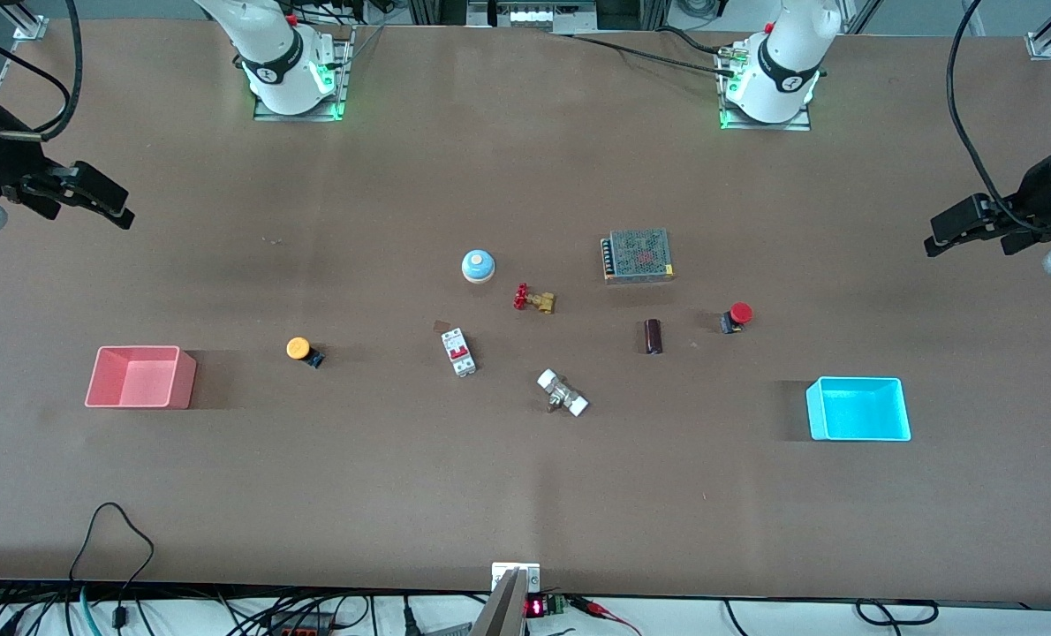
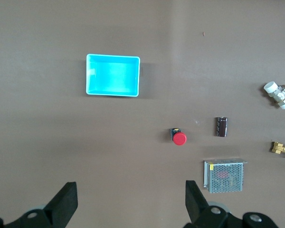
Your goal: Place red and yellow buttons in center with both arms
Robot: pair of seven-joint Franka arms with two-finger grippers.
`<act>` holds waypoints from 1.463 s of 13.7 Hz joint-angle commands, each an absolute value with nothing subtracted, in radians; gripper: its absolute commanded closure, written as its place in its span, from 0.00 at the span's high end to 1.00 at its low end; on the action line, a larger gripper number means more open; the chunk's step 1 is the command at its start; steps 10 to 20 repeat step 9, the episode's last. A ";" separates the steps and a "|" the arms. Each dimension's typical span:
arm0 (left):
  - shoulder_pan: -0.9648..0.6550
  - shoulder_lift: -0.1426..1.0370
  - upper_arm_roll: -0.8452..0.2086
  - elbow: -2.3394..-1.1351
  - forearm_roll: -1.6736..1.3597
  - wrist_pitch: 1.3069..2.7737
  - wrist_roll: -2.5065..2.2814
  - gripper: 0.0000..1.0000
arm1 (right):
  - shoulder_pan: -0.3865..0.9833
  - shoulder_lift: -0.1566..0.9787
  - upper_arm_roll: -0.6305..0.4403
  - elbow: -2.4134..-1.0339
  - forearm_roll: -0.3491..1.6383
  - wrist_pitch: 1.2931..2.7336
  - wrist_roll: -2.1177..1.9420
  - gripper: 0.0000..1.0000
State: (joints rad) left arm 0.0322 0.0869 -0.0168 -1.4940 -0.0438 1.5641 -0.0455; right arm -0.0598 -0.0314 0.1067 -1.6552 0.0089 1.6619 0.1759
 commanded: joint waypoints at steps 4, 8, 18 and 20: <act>0.034 0.063 -0.018 -1.516 -0.026 1.548 -0.014 1.00 | -0.037 -0.025 0.103 -1.641 -0.005 1.637 0.175 1.00; 0.034 0.058 -0.025 -1.519 -0.026 1.543 -0.014 1.00 | -0.038 -0.023 0.103 -1.646 -0.011 1.599 0.172 1.00; 0.034 0.060 -0.022 -1.519 -0.026 1.543 -0.014 1.00 | -0.040 -0.021 0.103 -1.646 -0.017 1.589 0.167 1.00; 0.034 0.060 -0.022 -1.519 -0.026 1.543 -0.014 1.00 | -0.040 -0.021 0.103 -1.646 -0.017 1.589 0.167 1.00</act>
